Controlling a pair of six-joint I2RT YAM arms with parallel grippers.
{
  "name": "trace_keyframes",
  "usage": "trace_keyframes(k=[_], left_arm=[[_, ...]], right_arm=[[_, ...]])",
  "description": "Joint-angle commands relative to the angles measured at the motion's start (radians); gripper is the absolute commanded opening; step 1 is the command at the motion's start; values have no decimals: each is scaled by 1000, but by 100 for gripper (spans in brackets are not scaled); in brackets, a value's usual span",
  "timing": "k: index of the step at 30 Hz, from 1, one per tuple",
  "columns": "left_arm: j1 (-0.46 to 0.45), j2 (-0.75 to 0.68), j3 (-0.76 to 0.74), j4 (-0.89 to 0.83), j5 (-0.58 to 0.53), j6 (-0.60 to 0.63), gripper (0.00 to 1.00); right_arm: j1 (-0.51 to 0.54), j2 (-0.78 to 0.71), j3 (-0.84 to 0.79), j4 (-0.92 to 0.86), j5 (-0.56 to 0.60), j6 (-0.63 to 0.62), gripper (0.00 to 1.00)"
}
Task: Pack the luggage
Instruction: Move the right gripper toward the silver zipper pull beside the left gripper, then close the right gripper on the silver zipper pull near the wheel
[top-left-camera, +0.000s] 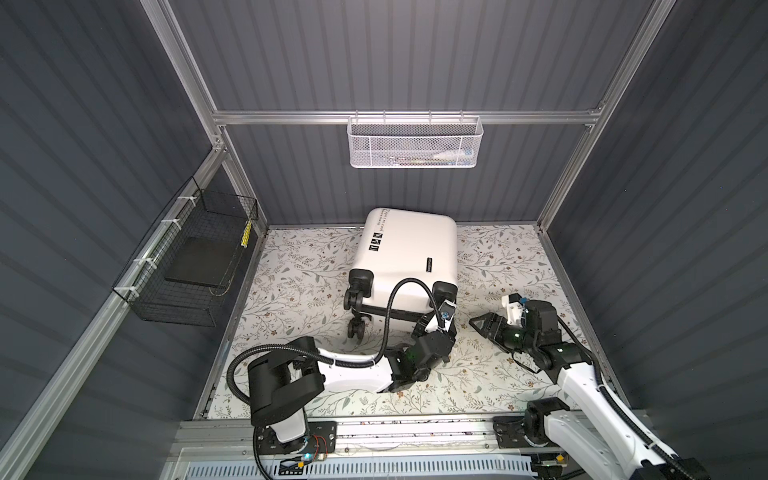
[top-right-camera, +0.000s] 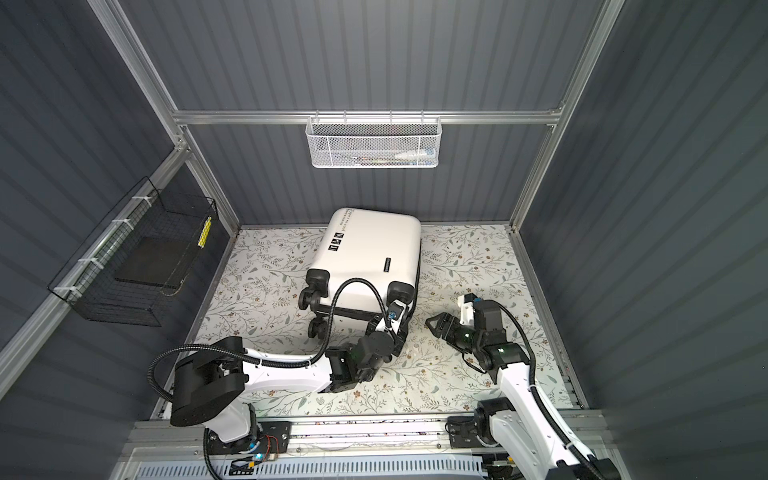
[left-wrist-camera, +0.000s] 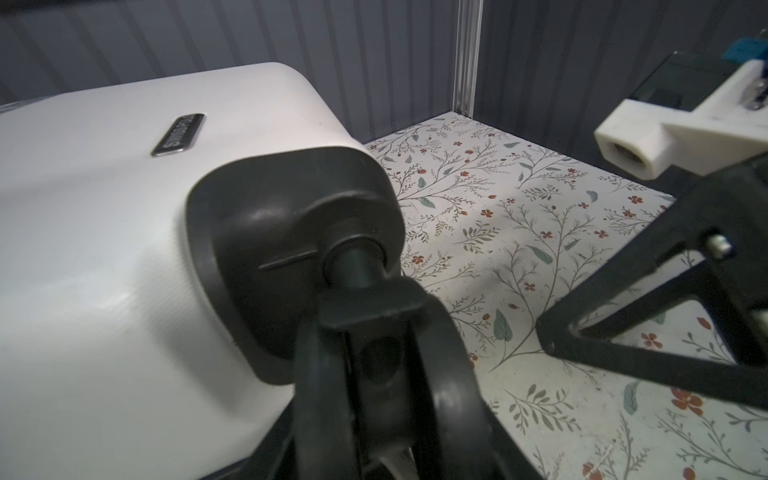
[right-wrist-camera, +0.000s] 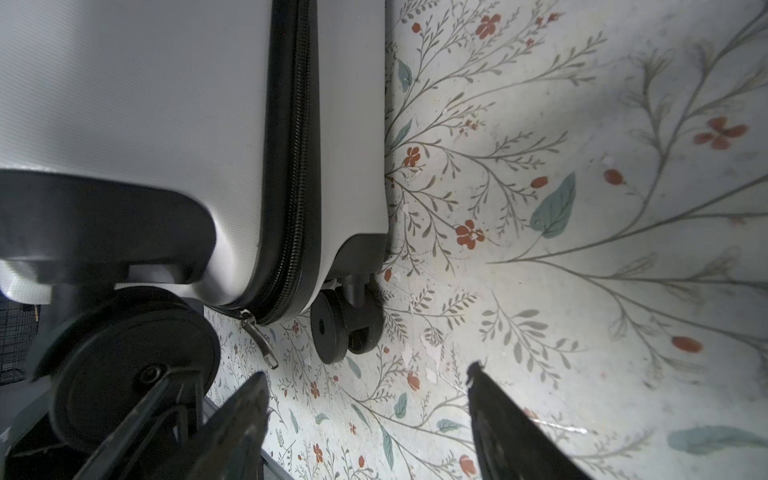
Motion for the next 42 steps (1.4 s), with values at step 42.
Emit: trace_keyframes(k=[42], left_arm=[[0, -92, 176, -225, 181, -227, 17]], right_arm=[[552, -27, -374, 810, 518, -231, 46]])
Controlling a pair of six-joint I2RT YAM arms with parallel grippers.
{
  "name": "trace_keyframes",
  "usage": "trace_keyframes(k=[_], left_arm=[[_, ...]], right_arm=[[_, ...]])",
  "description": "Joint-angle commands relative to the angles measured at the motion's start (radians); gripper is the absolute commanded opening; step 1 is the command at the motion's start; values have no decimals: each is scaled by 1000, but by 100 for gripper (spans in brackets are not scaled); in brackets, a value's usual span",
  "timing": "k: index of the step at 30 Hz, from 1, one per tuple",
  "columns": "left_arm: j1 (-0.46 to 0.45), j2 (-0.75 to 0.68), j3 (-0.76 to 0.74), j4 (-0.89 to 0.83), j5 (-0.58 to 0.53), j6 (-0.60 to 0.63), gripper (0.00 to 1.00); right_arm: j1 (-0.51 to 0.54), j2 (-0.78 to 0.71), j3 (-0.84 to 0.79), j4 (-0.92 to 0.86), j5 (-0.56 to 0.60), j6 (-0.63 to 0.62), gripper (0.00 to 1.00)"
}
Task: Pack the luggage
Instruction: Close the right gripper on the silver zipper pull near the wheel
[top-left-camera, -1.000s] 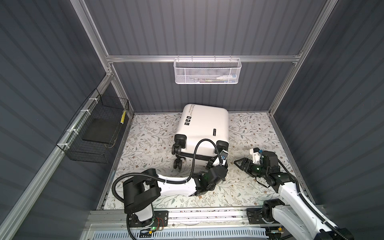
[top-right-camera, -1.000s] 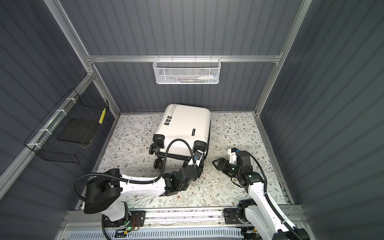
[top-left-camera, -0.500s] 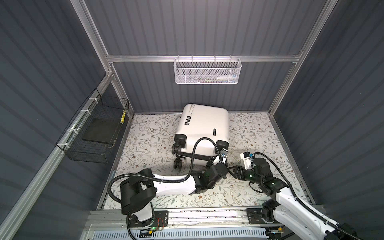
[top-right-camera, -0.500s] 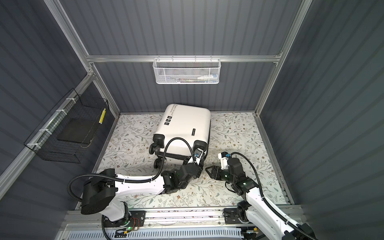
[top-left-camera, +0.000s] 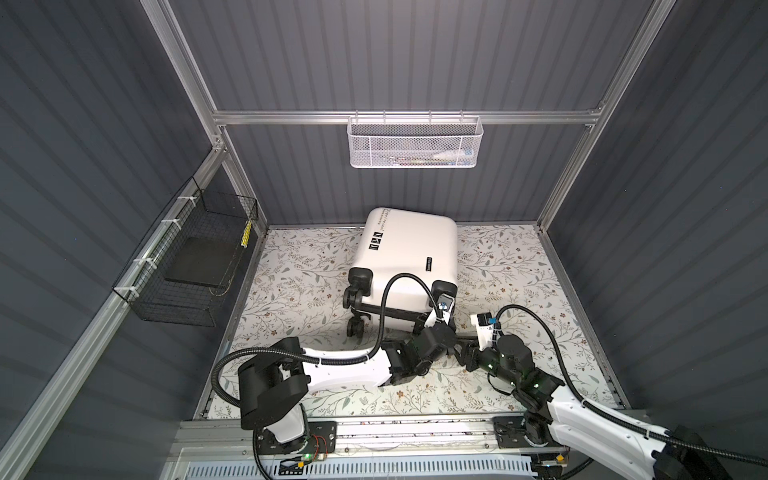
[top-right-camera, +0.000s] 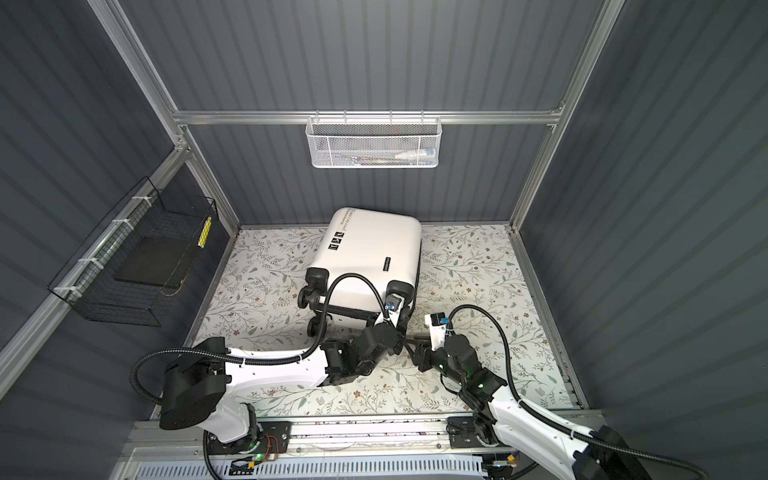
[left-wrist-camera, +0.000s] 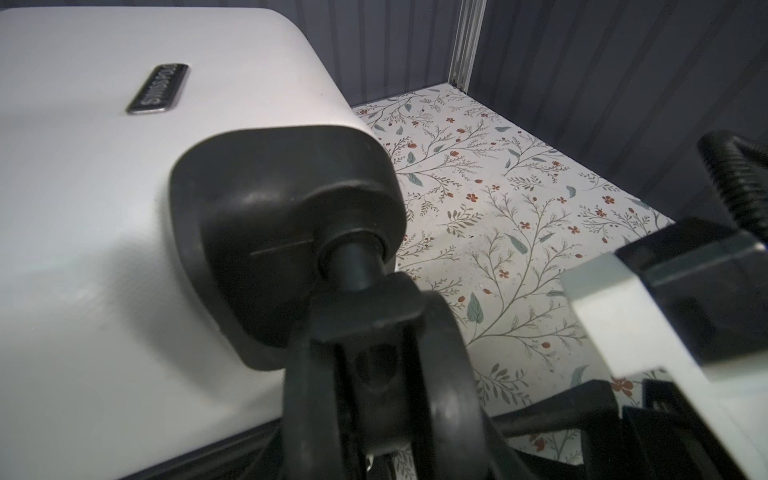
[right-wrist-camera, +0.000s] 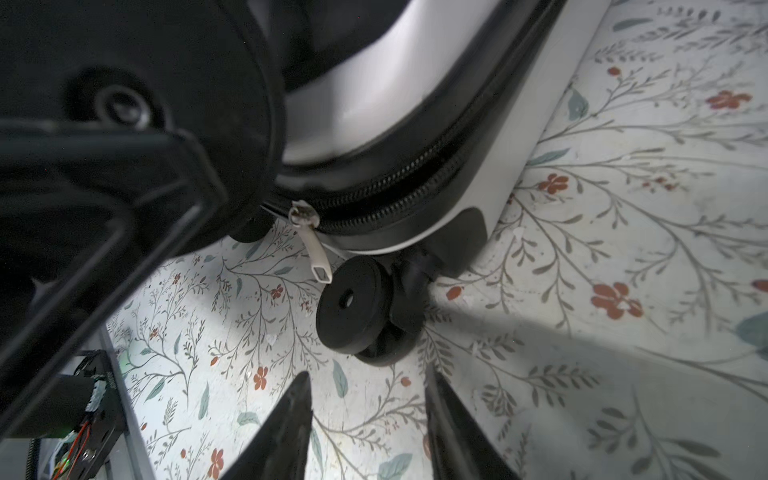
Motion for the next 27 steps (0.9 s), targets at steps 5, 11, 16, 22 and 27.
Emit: trace_keyframes(k=[5, 11, 16, 22, 27], left_arm=[[-5, -30, 73, 69, 93, -59, 17], [-5, -19, 81, 70, 102, -88, 17], [-5, -17, 81, 74, 103, -97, 17], [-5, -25, 75, 74, 100, -103, 17], [-4, -27, 75, 72, 97, -107, 17]], right_arm=[[74, 83, -38, 248, 180, -41, 44], [126, 140, -46, 346, 219, -36, 42], [149, 197, -36, 406, 214, -33, 44], [156, 275, -17, 462, 206, -38, 46], [158, 356, -10, 545, 200, -30, 47]])
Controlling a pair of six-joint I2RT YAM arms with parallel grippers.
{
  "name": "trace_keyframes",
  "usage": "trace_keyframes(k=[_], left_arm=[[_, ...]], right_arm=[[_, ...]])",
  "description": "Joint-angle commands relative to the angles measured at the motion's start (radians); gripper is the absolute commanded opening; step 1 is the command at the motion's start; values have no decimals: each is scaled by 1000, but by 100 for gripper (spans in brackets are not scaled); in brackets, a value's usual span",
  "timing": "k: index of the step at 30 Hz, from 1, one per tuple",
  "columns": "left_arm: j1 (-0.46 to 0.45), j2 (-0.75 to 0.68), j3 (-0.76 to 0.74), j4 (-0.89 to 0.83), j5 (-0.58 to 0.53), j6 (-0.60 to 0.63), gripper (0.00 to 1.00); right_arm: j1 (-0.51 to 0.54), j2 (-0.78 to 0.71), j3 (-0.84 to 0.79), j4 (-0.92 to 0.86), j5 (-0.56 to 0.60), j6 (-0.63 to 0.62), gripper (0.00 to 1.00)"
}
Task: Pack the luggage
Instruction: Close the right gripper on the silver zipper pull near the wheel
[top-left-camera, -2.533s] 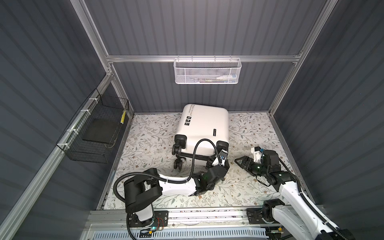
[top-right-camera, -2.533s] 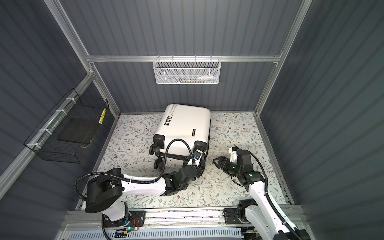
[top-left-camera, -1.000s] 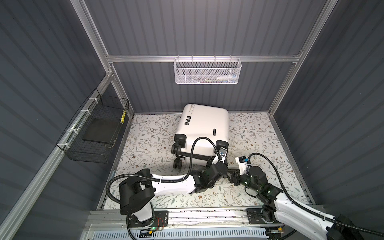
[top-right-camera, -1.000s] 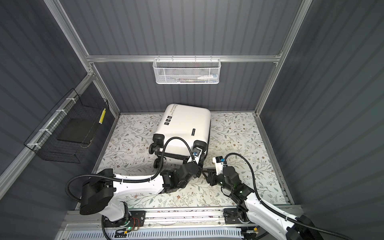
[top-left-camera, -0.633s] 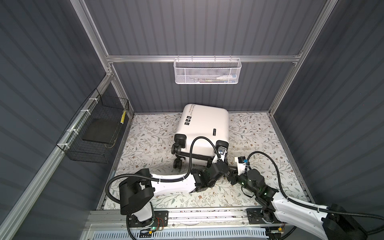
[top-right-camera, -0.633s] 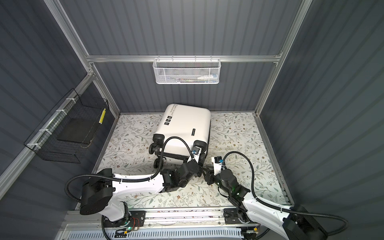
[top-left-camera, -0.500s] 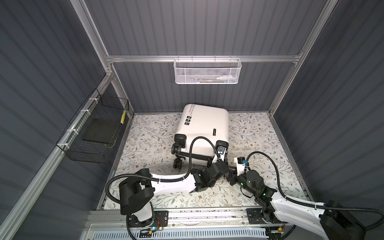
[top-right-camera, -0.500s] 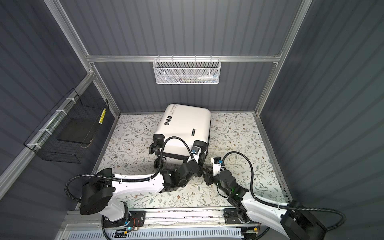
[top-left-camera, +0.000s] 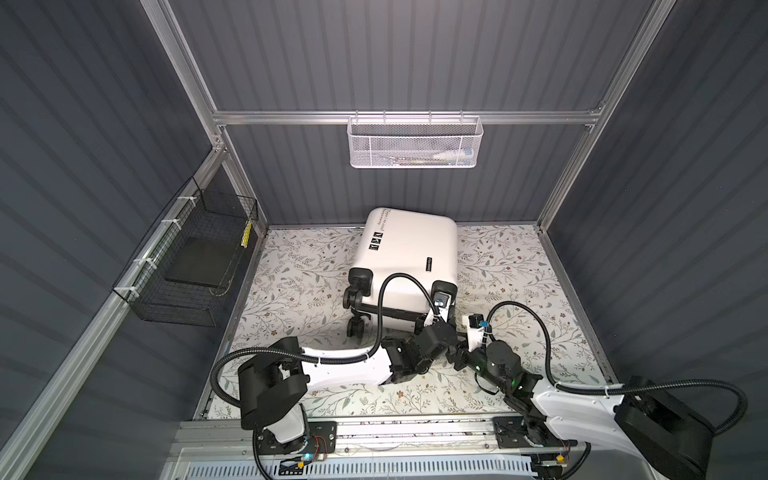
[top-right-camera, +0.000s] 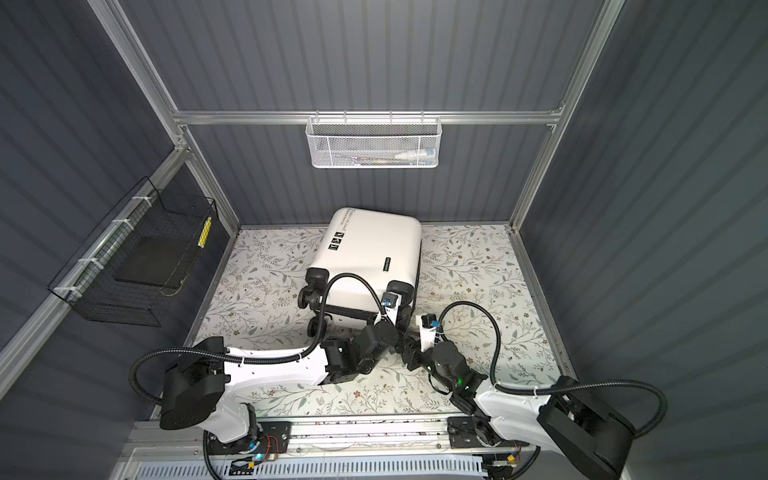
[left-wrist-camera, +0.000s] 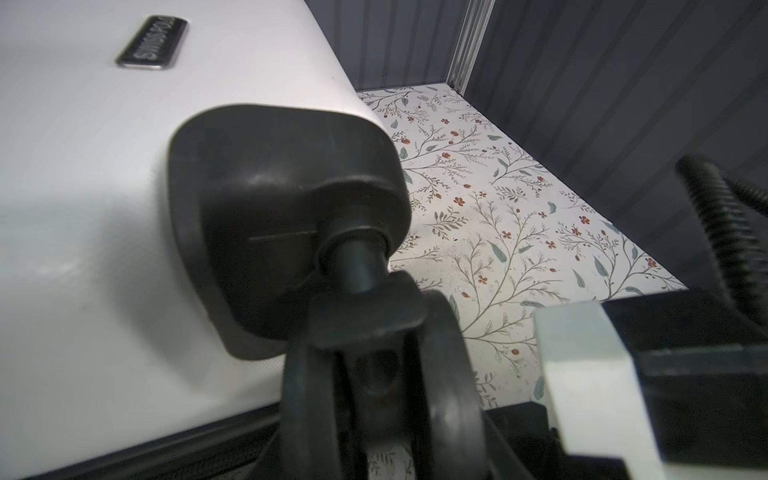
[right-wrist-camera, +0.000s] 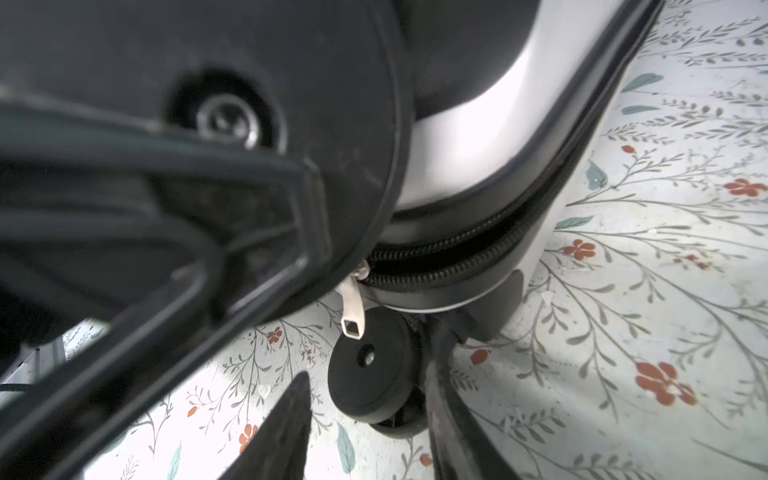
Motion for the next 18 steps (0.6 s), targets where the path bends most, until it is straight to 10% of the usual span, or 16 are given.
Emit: trace_keyframes(k=[1, 18], left_arm=[[-9, -28, 60, 95, 64, 20, 17], [-9, -43, 53, 86, 60, 15, 16]], right_arm=[[6, 57, 25, 104, 6, 2, 47], [8, 182, 59, 239, 52, 14, 44]])
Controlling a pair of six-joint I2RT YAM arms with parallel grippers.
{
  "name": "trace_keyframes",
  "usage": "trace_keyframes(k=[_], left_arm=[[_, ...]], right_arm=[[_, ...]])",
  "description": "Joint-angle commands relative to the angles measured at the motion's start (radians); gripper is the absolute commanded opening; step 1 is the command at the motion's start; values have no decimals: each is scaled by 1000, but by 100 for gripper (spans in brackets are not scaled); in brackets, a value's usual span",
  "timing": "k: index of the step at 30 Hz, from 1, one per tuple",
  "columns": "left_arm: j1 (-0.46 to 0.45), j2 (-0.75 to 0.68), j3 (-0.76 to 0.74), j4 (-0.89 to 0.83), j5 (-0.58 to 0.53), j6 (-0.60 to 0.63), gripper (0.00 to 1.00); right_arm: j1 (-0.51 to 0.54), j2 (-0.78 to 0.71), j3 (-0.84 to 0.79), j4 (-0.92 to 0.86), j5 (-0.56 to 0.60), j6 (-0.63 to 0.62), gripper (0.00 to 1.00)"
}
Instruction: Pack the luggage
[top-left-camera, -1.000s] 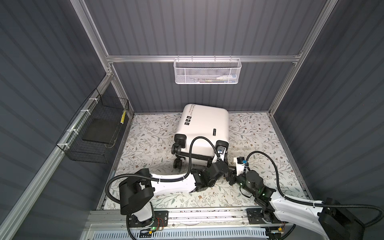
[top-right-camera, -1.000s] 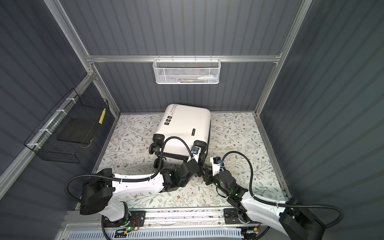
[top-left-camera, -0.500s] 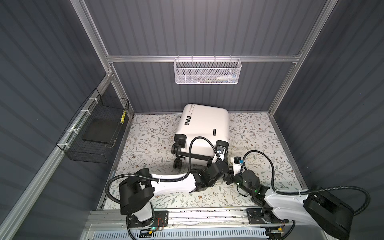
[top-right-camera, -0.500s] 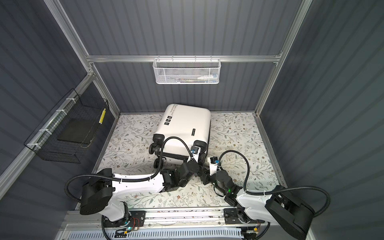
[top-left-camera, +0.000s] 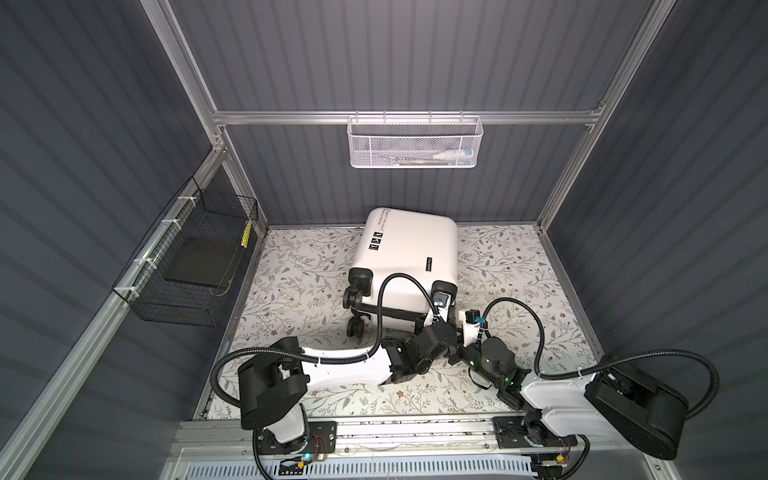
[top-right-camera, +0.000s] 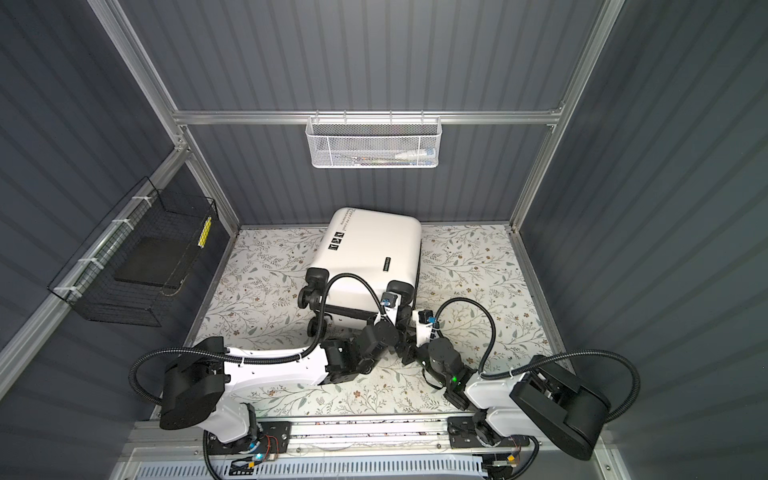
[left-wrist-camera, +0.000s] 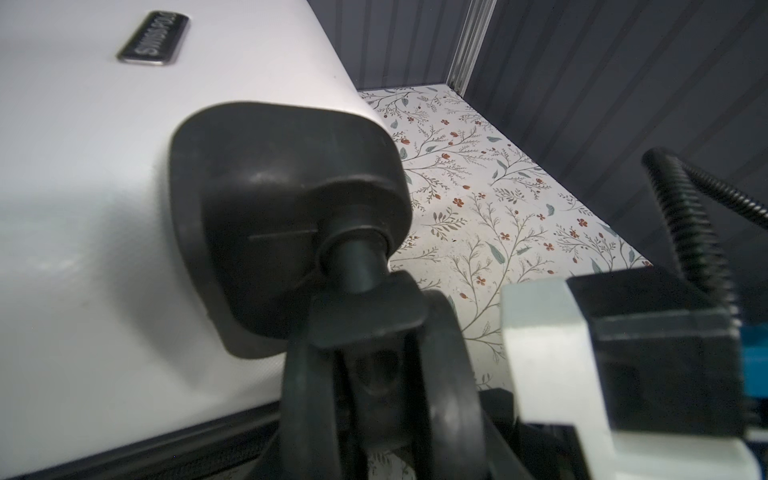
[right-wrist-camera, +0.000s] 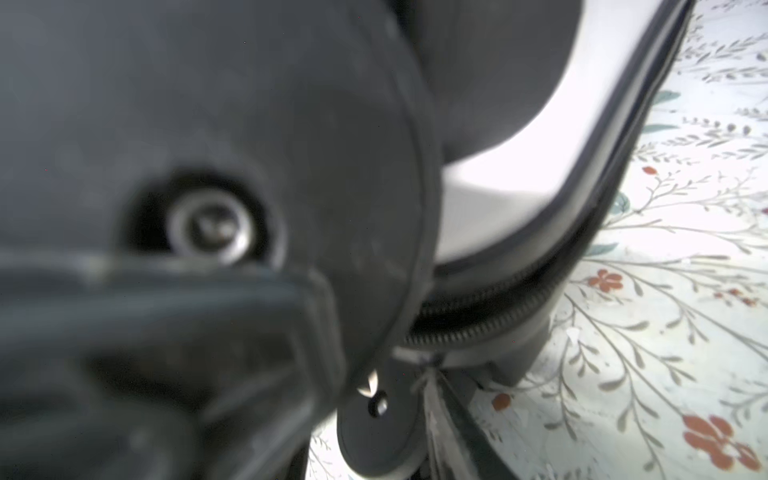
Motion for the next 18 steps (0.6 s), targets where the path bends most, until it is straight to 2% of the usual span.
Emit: trace_keyframes(k=[1, 10, 18], left_arm=[[-9, -43, 53, 85, 59, 28, 16], [-8, -50, 53, 77, 57, 28, 16], [-9, -56, 44, 73, 58, 22, 16]], right_arm=[[4, 17, 29, 57, 34, -4, 44], [4, 75, 42, 110, 31, -2, 37], [4, 92, 43, 128, 30, -4, 22]])
